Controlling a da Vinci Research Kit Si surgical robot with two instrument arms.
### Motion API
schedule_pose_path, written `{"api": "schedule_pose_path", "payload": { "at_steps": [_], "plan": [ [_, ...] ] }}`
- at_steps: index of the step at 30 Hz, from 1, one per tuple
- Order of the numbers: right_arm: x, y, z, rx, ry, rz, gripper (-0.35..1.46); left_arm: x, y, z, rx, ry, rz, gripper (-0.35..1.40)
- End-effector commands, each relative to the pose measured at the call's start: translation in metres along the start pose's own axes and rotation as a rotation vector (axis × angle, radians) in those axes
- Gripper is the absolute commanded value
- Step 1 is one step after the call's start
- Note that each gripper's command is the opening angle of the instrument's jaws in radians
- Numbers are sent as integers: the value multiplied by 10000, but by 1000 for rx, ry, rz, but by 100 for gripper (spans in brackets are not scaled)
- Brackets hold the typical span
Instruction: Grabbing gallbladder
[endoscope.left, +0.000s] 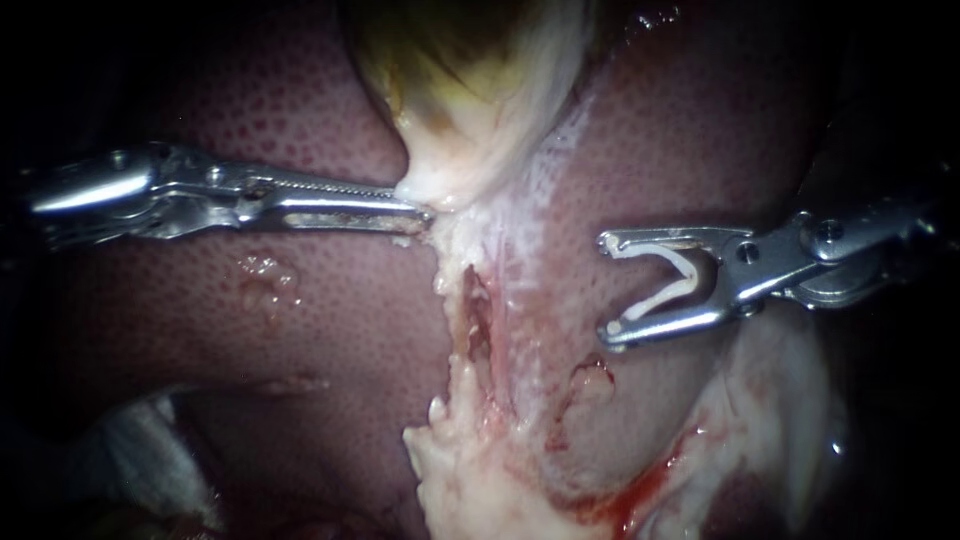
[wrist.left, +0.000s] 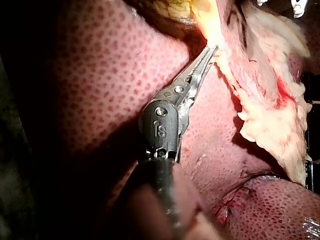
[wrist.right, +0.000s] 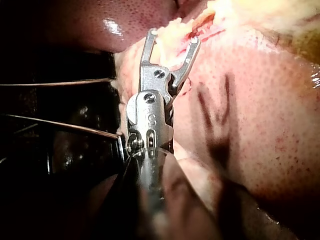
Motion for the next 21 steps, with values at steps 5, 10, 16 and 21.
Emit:
{"api": "schedule_pose_path", "payload": {
  "at_steps": [5, 10, 16, 21],
  "plan": [
    [0, 1, 0, 0, 0, 0, 59, 21, 0, -30, 11, 4, -15, -35],
    [0, 1, 0, -1, 0, 0, 59, 32, 3, -51, 17, 15, -23, -35],
    [0, 1, 0, -1, 0, 0, 59, 31, 4, -53, 17, 15, -28, -35],
    [0, 1, 0, -1, 0, 0, 59, 31, 3, -53, 17, 15, -28, -35]
  ]
}}
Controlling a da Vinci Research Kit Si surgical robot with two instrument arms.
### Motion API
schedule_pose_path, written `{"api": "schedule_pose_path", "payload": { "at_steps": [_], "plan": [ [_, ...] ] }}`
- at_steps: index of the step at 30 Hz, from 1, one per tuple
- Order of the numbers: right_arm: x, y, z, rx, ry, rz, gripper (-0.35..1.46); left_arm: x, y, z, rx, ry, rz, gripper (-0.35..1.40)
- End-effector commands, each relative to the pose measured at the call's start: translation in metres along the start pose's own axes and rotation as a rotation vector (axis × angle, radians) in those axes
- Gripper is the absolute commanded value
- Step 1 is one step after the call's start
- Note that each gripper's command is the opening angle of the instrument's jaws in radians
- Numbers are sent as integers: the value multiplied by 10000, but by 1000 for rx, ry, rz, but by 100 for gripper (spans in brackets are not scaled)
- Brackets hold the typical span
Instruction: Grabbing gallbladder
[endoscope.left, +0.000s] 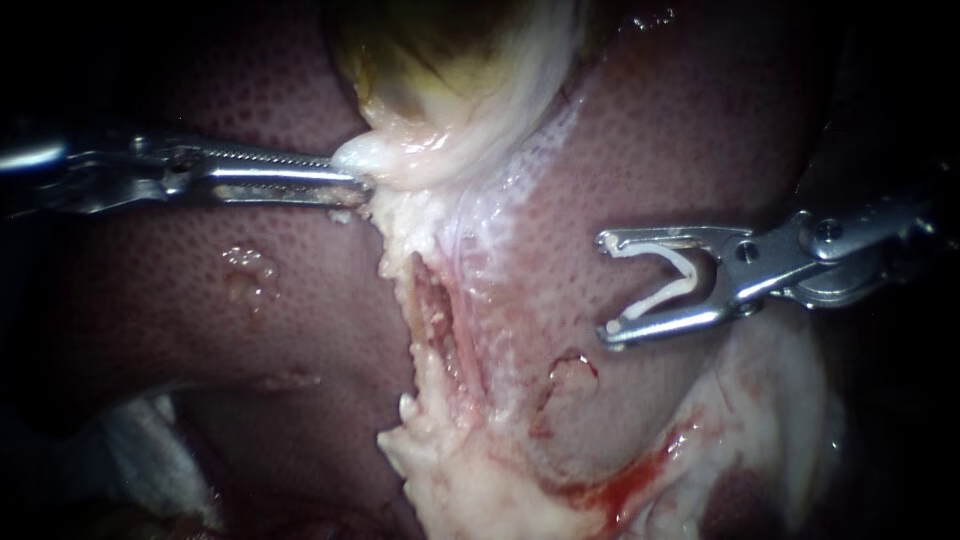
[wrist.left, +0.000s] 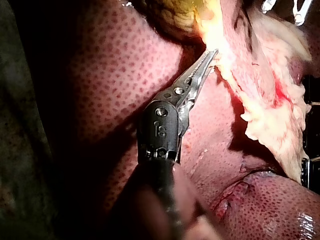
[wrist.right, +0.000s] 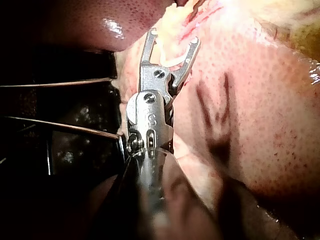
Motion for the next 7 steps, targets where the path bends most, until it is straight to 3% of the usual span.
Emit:
{"api": "schedule_pose_path", "payload": {
  "at_steps": [1, 7],
  "plan": [
    [0, 0, 0, 0, 0, 0, 59, 0, 0, 0, -1, 0, 0, -35],
    [0, 0, 0, 0, 0, 0, 59, -1, 0, 0, 0, 0, 0, -35]
  ]
}}
